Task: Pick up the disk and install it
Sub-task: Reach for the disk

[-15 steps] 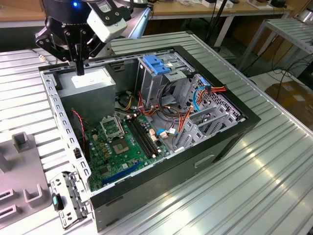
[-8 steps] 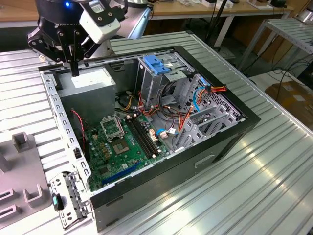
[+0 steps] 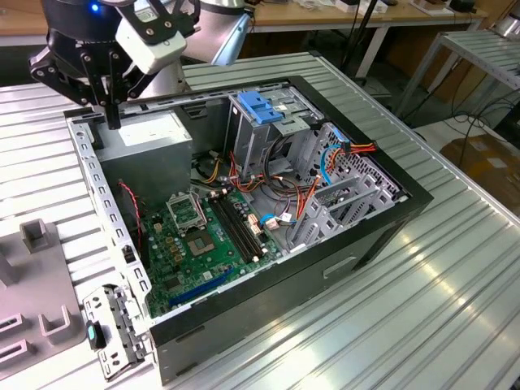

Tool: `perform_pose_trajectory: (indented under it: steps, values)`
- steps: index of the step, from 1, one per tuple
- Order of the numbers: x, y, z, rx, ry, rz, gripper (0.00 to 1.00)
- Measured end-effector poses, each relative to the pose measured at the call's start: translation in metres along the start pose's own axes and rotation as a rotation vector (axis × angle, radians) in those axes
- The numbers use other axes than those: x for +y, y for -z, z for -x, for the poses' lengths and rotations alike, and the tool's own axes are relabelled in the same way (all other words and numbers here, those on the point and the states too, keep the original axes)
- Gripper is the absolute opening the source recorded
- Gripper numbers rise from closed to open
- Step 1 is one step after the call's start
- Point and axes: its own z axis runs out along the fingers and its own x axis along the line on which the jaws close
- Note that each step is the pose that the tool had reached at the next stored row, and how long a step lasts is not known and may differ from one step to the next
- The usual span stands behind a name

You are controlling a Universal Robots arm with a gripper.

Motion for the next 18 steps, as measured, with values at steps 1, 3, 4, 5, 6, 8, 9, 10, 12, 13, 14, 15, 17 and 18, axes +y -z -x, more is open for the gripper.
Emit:
perform_pose_trajectory:
  steps: [1,3,4,5,6,8,9,10,12,13,14,15,17,18]
  values:
    - [-0.0001,0.0000,-0.0010,0.0000,0.000,0.0000,0.11]
    - [-0.0003,0.0001,-0.0035,0.0000,0.000,0.0000,0.11]
    - [-0.0005,0.0002,-0.0060,0.0000,0.000,0.0001,0.11]
    - [-0.0005,0.0002,-0.0074,0.0000,0.000,0.0000,0.11]
    - [-0.0006,0.0003,-0.0086,0.0001,0.000,0.0000,0.11]
    - [-0.0009,0.0003,-0.0123,0.0000,0.000,0.0001,0.11]
    - [-0.0010,0.0003,-0.0133,0.0000,0.000,0.0001,0.11]
    - [-0.0011,0.0004,-0.0147,0.0001,0.000,0.0001,0.11]
    - [-0.0013,0.0005,-0.0180,0.0001,0.000,0.0001,0.11]
    - [-0.0015,0.0005,-0.0197,0.0001,0.000,0.0001,0.11]
    - [-0.0016,0.0006,-0.0210,0.0001,0.000,0.0002,0.11]
    - [-0.0016,0.0006,-0.0218,0.0000,0.000,0.0002,0.11]
    - [-0.0018,0.0006,-0.0241,0.0001,0.000,0.0002,0.11]
    - [-0.0019,0.0007,-0.0251,0.0001,0.000,0.0002,0.11]
